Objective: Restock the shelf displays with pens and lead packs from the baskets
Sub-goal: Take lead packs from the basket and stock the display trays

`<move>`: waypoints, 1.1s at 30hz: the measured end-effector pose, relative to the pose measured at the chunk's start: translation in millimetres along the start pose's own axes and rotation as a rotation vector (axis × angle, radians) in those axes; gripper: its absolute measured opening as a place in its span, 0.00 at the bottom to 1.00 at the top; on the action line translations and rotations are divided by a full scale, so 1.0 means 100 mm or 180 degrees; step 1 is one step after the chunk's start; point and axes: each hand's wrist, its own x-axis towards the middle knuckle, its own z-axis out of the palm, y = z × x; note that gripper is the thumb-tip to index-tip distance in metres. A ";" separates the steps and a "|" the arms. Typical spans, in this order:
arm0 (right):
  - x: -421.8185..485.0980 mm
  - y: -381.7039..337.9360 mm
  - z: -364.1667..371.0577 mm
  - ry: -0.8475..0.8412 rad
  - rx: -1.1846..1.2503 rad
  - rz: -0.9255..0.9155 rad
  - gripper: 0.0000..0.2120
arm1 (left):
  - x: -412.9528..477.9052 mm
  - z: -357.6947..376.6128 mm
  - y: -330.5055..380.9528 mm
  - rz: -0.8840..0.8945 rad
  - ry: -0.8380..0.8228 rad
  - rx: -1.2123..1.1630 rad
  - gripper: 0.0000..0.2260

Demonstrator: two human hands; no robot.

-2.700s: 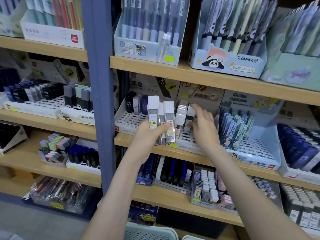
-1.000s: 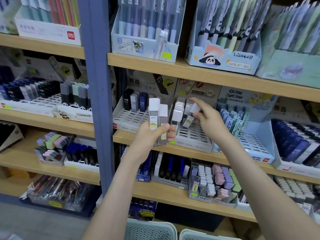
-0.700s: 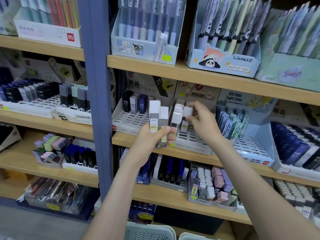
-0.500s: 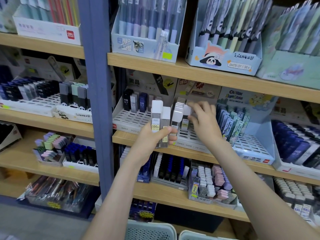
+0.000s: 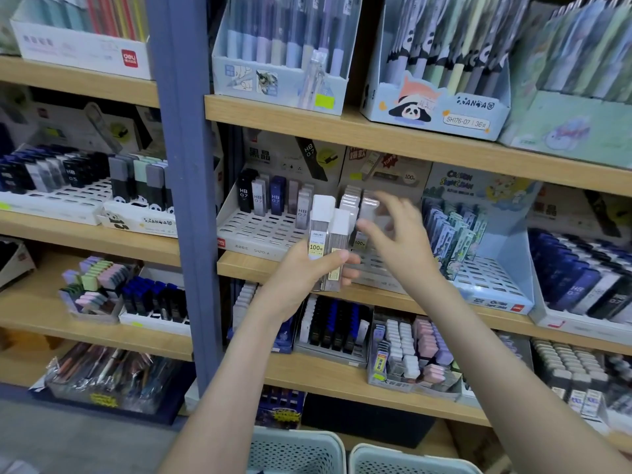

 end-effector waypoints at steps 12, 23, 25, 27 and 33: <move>-0.03 -0.15 -0.13 -0.0387 0.2289 0.1077 0.13 | 0.04 0.03 -0.04 0.0055 -0.0106 -0.0235 0.04; -0.05 -0.09 -0.25 -0.0645 0.1725 0.0942 0.10 | 0.09 0.02 -0.16 0.0078 0.0109 0.0315 0.06; -0.03 -0.02 -0.29 -0.0587 0.1686 0.0881 0.10 | 0.08 0.00 -0.12 0.0062 0.0167 0.0320 0.06; -0.03 0.04 -0.33 -0.0482 0.1605 0.0862 0.09 | 0.06 -0.01 -0.07 0.0057 0.0205 0.0506 0.06; -0.02 0.13 -0.29 0.0413 0.1539 0.0902 0.11 | 0.05 -0.04 -0.08 -0.0102 0.0293 0.0645 0.10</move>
